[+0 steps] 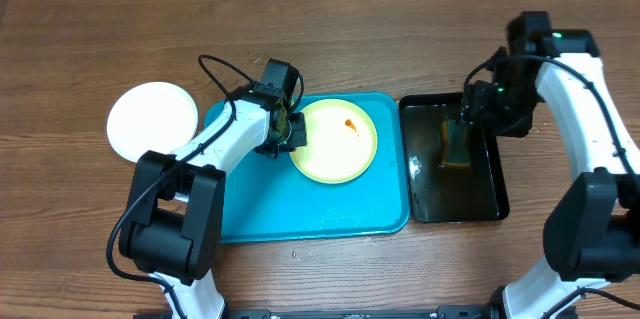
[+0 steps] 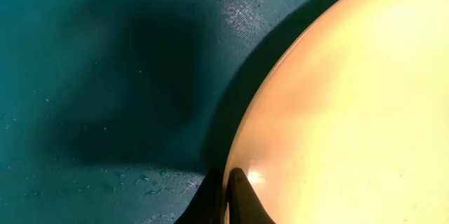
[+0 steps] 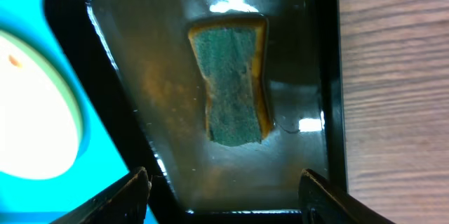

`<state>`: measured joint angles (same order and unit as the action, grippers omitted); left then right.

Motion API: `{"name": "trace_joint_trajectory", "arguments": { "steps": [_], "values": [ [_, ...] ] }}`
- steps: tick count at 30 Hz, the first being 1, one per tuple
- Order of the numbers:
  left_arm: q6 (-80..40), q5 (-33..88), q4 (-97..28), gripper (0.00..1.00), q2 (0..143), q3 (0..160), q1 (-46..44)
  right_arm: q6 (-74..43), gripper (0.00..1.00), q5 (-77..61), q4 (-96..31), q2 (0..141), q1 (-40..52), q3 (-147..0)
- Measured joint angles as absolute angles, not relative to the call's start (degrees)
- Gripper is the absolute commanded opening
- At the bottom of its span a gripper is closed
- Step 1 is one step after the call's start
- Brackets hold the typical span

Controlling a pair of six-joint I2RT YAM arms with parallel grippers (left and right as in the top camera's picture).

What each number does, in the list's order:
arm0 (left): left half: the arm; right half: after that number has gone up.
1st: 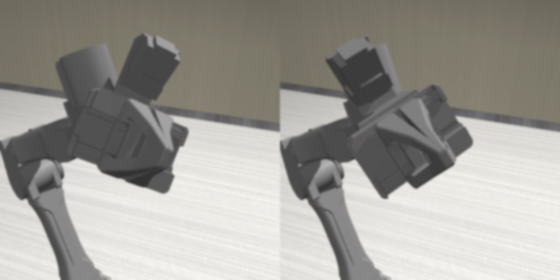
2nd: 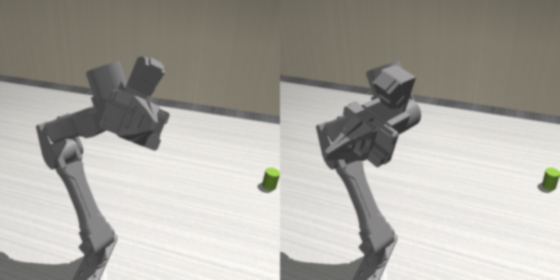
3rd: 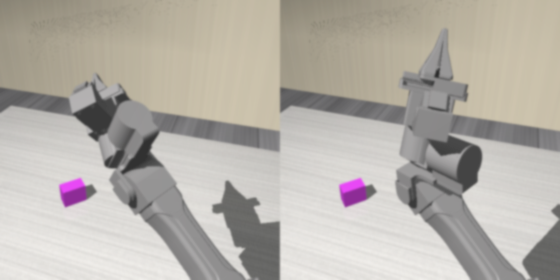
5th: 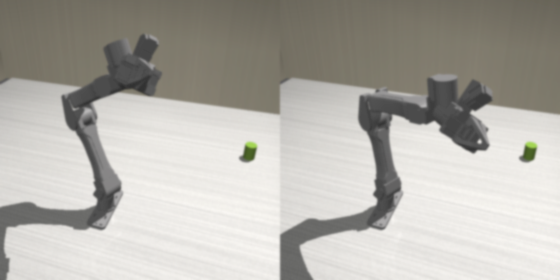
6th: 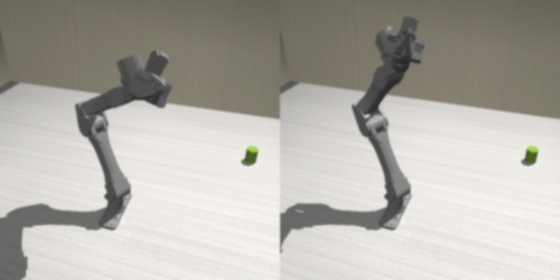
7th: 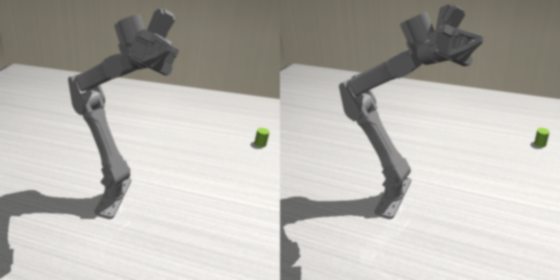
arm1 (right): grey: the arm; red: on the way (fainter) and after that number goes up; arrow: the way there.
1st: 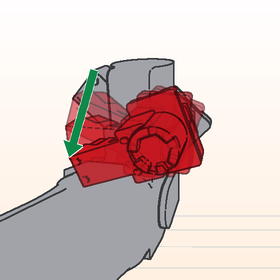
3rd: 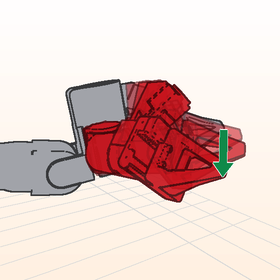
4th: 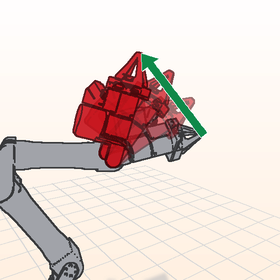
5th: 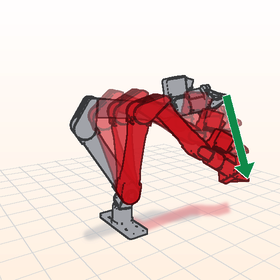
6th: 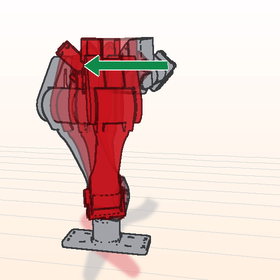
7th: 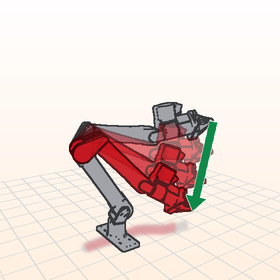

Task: Clean dirty plates on tray and stack at the side
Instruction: 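Lower the right gripper into the black tray and grasp the sponge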

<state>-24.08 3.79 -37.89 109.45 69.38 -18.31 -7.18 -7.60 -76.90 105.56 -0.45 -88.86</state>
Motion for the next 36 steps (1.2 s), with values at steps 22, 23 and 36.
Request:
{"name": "trace_joint_trajectory", "arguments": {
  "steps": [22, 23, 36],
  "values": [
    [-24.08, 3.79, -37.82, 0.04, 109.40, 69.34, -18.31, -11.99, 0.04, 0.71, -50.13, 105.58, 7.18, -63.09],
    [-24.08, 3.81, -37.82, 0.04, 109.40, 69.34, -18.31, -12.01, 0.04, 0.78, -50.09, 105.58, 7.16, -63.07],
    [-24.08, 3.79, -37.82, 0.04, 109.40, 69.34, -18.31, -10.31, 0.98, 0.67, -54.22, 105.60, 7.16, -65.80]
  ]
}}
